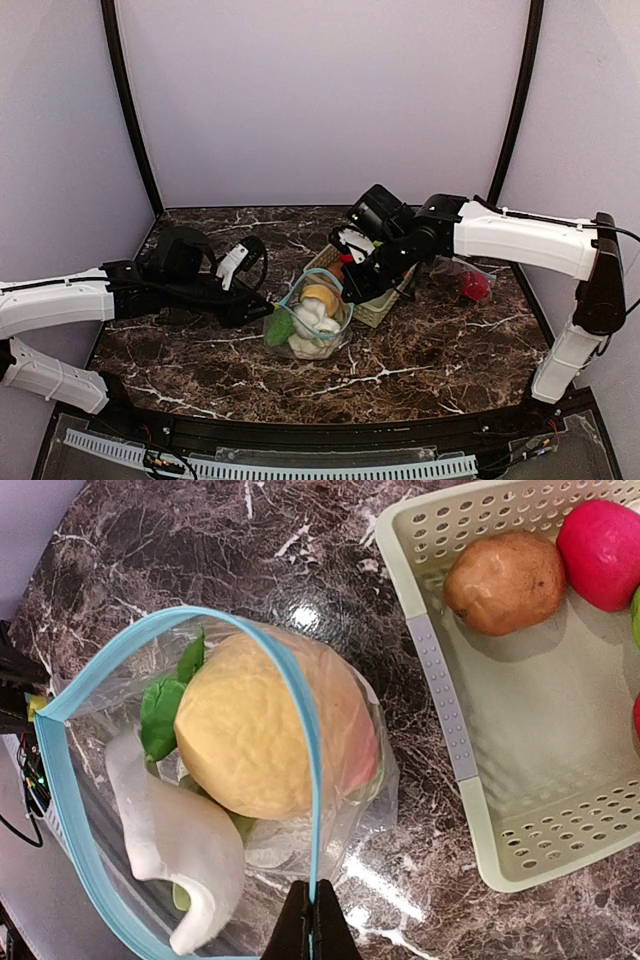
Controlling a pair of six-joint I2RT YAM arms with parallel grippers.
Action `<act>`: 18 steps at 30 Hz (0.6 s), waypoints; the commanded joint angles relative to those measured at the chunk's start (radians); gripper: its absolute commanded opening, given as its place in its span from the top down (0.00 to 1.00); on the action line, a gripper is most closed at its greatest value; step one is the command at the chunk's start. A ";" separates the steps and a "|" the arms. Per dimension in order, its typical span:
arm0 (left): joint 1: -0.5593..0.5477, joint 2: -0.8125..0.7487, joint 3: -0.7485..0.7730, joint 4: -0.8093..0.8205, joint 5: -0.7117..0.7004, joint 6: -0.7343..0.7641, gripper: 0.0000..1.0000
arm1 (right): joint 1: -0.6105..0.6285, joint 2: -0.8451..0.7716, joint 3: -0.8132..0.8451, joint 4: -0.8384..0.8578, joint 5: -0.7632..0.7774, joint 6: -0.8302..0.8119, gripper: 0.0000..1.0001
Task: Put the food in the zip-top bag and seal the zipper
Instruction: Adjust the zipper food storage bag at the center of the board.
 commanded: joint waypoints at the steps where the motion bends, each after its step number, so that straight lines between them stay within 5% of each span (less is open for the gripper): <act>1: -0.002 -0.016 -0.073 0.136 -0.006 -0.046 0.61 | -0.005 -0.003 -0.010 0.002 0.006 0.022 1.00; 4: -0.002 -0.053 -0.118 0.177 -0.029 -0.060 0.33 | -0.008 -0.003 -0.014 0.002 0.005 0.019 1.00; 8: -0.002 -0.100 -0.190 0.241 -0.054 -0.076 0.22 | -0.009 -0.005 -0.018 0.005 0.002 0.022 1.00; 13: -0.001 -0.110 -0.227 0.271 -0.042 -0.085 0.56 | -0.011 -0.004 -0.016 0.007 -0.001 0.028 1.00; 18: -0.002 -0.125 -0.257 0.315 -0.012 -0.091 0.72 | -0.011 0.002 -0.009 0.008 -0.005 0.027 1.00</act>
